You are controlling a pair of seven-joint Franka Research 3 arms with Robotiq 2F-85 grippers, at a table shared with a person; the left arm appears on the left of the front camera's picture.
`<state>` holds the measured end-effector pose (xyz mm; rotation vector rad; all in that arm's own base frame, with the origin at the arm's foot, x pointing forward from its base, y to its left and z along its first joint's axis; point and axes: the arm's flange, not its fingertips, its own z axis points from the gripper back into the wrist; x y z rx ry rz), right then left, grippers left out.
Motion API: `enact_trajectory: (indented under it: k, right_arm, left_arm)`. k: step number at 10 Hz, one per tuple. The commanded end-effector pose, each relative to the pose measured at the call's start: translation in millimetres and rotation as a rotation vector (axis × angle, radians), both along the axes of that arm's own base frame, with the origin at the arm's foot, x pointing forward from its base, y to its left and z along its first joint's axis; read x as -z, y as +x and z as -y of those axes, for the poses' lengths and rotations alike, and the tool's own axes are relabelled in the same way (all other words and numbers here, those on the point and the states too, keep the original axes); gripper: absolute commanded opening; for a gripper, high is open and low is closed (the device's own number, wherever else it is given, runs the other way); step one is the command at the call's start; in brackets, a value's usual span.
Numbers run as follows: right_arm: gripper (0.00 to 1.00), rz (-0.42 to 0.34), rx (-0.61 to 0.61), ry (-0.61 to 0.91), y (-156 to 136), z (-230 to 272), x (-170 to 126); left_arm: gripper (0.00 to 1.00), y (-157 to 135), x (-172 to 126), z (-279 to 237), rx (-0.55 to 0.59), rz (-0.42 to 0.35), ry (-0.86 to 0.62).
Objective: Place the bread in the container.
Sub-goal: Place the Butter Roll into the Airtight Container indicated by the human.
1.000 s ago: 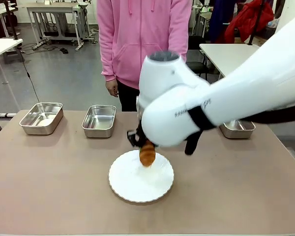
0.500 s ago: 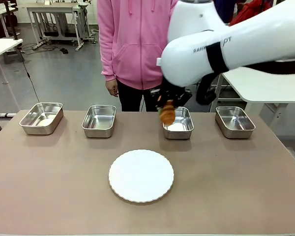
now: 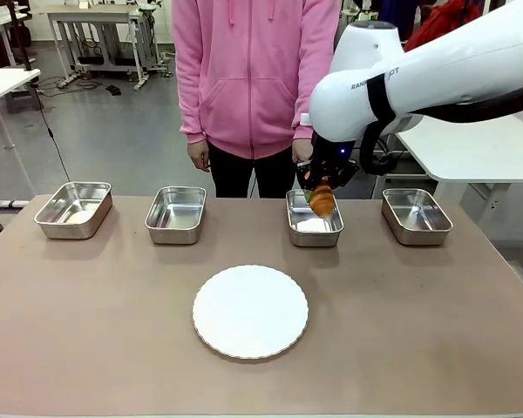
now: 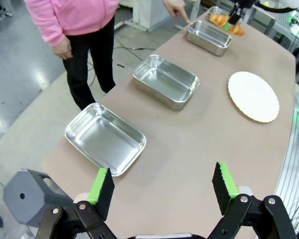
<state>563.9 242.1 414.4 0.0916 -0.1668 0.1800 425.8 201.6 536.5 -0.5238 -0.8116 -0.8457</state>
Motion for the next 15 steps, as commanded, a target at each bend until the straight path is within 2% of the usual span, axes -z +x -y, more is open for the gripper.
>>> enact_trajectory:
  k: [1,3,6,10,11,15]
  right_arm:
    - [0.4,0.004,-0.033,0.045,16,6,6]
    - [0.4,0.008,-0.038,0.053,24,10,26]
    - [0.4,0.038,-0.048,0.071,28,10,40]
    - [0.4,0.056,-0.02,0.069,30,13,44]
    - [0.96,0.071,-0.026,0.062,30,14,45]
    - [1.0,0.073,-0.028,0.07,31,15,47]
  left_arm:
    - [1.0,-2,-2,0,0.008,0.007,0.0]
    - [1.0,-2,-2,0,0.008,0.007,0.0]
    - [1.0,-2,-2,0,0.008,0.007,0.0]
    - [1.0,-2,-2,0,0.008,0.007,0.0]
    - [1.0,-2,-2,0,0.008,0.007,0.0]
    - [1.0,-2,-2,0,0.008,0.007,0.0]
